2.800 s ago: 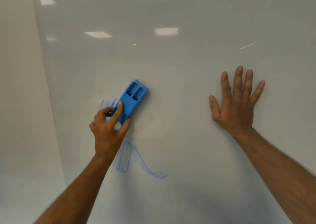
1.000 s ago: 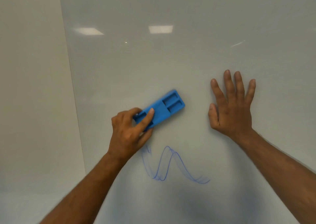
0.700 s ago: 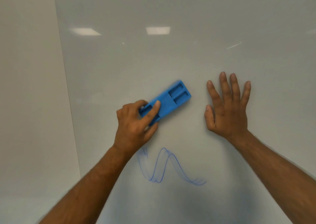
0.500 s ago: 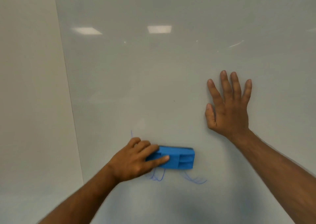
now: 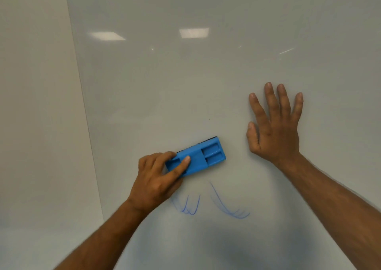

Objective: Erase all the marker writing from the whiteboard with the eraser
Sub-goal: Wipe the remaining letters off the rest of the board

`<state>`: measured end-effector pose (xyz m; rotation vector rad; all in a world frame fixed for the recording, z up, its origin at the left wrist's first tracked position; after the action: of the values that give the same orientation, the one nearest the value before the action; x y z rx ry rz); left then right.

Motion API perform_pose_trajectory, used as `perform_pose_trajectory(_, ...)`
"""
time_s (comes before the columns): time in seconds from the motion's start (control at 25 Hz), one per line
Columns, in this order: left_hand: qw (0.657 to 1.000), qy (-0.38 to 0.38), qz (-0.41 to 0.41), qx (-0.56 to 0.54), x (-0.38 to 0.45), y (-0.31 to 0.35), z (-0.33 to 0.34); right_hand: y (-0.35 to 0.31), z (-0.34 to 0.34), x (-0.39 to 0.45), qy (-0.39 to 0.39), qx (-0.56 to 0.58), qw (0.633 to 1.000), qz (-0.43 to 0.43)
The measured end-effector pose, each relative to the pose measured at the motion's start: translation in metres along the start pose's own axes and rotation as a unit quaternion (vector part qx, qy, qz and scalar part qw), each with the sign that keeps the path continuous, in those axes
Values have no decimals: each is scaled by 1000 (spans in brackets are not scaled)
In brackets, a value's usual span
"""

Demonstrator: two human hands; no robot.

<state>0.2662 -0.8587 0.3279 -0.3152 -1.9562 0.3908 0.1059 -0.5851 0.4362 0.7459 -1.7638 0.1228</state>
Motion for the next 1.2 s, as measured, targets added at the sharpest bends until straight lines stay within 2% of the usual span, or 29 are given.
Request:
perform_pose_trajectory(0.08,999,-16,32,8,-9,10,6,0,0,0,0,2,1000,-1)
perform_pose_trajectory(0.16,993,-53,100,20,-27,19,14,0,0,0,2,4,1000,0)
perform_pose_trajectory(0.32,963,-137,230,24,-67,36,23,1,1,0,-1,2,1000,2)
perform_pose_trajectory(0.44,949,-163,270,23,-83,38,25,0,1,0,-2,1,1000,2)
perform_pose_trajectory(0.56,961,-150,228,35,-82,24,23,0,2,0,-1,0,1000,0)
perform_pose_trajectory(0.64,978,-128,159,37,-75,12,16,0,1,-1,-3,2,1000,2)
perform_pose_trajectory(0.76,998,-42,-30,18,-51,-11,-5,0,1,-1,-1,1,1000,2)
perform_pose_trajectory(0.84,986,3,-168,-15,-38,-26,-13,0,1,-1,2,1,1000,0)
perform_pose_trajectory(0.92,968,19,-243,-54,-34,-33,-14,0,1,0,3,1,1000,0)
perform_pose_trajectory(1.0,969,15,-240,-60,-36,-29,-12,1,1,-1,3,2,1000,0)
perform_pose_trajectory(1.12,993,-34,-116,-15,-50,-12,-5,0,2,-1,7,1,1000,1)
perform_pose_trajectory(1.2,996,-79,-36,10,-70,2,6,0,3,-1,4,-2,1000,0)
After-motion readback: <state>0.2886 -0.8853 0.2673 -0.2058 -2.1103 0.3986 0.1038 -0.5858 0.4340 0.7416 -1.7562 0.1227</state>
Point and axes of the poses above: each hand's wrist, its own x-axis towards the middle knuckle, its own z-axis out of the palm, y = z × x, the point moved 2 cm from there along x, towards the middle knuckle, and after that the axes turned 14 degrees about -y, right-handed, at the moved point
